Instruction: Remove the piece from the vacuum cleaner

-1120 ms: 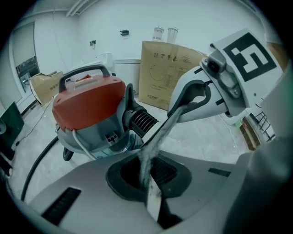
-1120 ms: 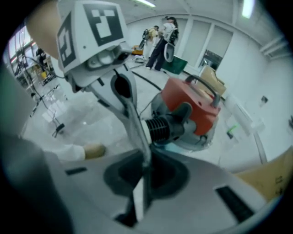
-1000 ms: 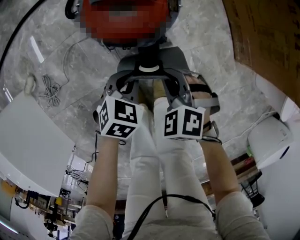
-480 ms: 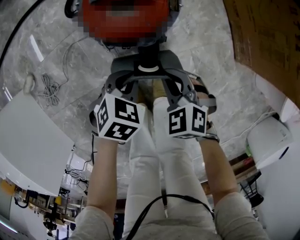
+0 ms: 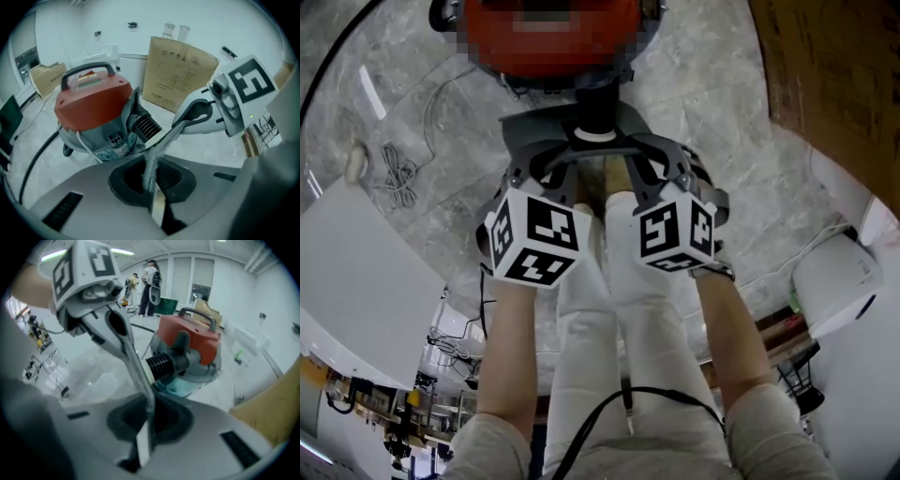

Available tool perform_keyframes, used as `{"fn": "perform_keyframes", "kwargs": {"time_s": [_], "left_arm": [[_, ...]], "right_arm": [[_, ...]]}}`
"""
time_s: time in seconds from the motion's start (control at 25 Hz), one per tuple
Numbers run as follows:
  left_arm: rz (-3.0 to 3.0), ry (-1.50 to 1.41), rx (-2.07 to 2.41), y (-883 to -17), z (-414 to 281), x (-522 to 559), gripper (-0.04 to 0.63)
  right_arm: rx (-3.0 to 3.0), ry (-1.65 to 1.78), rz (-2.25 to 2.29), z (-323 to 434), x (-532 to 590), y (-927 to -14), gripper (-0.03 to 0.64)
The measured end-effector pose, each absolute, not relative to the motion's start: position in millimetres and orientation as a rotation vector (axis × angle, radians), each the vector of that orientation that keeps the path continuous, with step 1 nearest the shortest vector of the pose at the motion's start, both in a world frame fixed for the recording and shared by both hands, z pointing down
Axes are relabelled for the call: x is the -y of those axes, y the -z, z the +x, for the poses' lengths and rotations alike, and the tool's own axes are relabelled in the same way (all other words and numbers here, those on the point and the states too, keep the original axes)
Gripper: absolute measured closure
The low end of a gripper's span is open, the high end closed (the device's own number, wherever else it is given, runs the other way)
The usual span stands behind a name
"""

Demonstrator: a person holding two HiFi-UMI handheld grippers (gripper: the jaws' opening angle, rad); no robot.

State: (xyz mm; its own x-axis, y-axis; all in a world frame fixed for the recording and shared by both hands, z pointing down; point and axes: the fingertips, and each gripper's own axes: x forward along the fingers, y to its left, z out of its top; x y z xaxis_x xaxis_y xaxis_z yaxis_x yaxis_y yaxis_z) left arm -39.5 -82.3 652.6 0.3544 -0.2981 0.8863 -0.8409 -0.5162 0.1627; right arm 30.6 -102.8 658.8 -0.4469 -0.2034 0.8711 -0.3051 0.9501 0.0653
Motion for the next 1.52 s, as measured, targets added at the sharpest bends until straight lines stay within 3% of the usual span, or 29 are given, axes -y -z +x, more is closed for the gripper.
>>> {"fn": "perform_keyframes", "kwargs": {"time_s": [0.2, 0.6, 1.08, 1.52], "left_arm": [[1.932, -0.995, 1.001, -669.4, -44.6, 78.7, 0.561], [1.904, -0.831, 1.014, -682.6, -42.7, 83.4, 0.561], [2.023, -1.046, 1.008, -657.7, -38.3, 79.1, 0.563], [1.981, -1.021, 0.993, -660.2, -39.8, 59.1, 0.563]], "right_arm": [[1.998, 0.148, 0.282, 23.4, 100.2, -641.3, 0.588], [1.949, 0.309, 0.206, 18.6, 93.7, -634.6, 0.588], [2.146, -0.454, 0.442, 29.7, 100.6, -647.9, 0.588], [2.127, -0.223, 0.32, 29.4, 80.3, -644.7, 0.588]]}}
